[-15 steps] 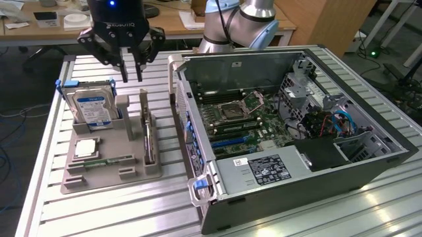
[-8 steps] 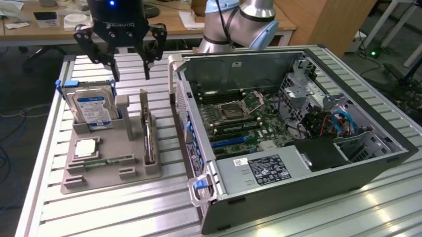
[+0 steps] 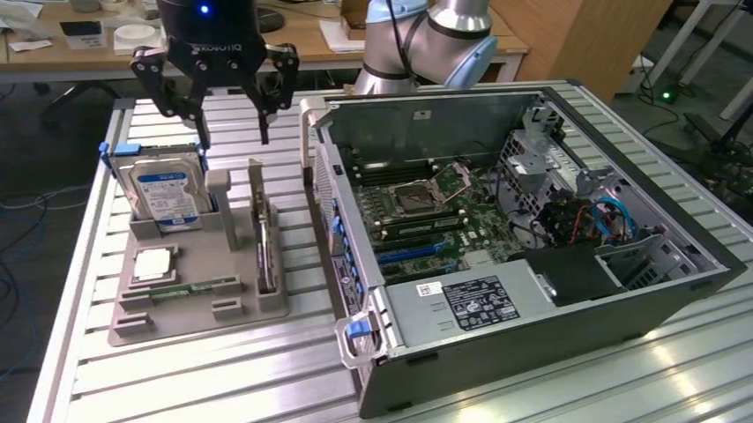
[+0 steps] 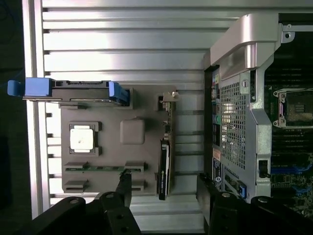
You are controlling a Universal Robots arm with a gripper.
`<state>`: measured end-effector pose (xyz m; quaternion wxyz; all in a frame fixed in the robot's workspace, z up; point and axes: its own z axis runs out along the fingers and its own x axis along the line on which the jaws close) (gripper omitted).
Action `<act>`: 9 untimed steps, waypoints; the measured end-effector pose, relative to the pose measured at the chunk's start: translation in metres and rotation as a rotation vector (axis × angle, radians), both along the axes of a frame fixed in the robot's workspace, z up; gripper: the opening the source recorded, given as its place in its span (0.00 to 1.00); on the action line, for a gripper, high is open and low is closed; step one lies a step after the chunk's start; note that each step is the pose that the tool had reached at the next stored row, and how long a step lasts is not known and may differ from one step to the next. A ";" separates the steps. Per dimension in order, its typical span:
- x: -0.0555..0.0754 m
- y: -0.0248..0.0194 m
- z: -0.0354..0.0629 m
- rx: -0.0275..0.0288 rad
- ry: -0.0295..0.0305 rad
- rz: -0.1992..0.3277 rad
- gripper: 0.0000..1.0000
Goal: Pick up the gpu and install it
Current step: 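Pick up the gpu and move the gpu toward the slot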
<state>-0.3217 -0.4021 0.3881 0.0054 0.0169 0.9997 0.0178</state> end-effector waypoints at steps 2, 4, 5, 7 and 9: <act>0.001 0.0001 -0.0023 0.0002 -0.0004 0.001 0.65; 0.001 0.0000 -0.0050 0.0001 -0.0006 0.001 0.65; 0.001 0.0000 -0.0066 0.0001 -0.0007 0.001 0.65; 0.001 0.0000 -0.0098 0.0000 -0.0006 0.001 0.65; 0.001 0.0001 -0.0125 0.0000 -0.0006 0.001 0.65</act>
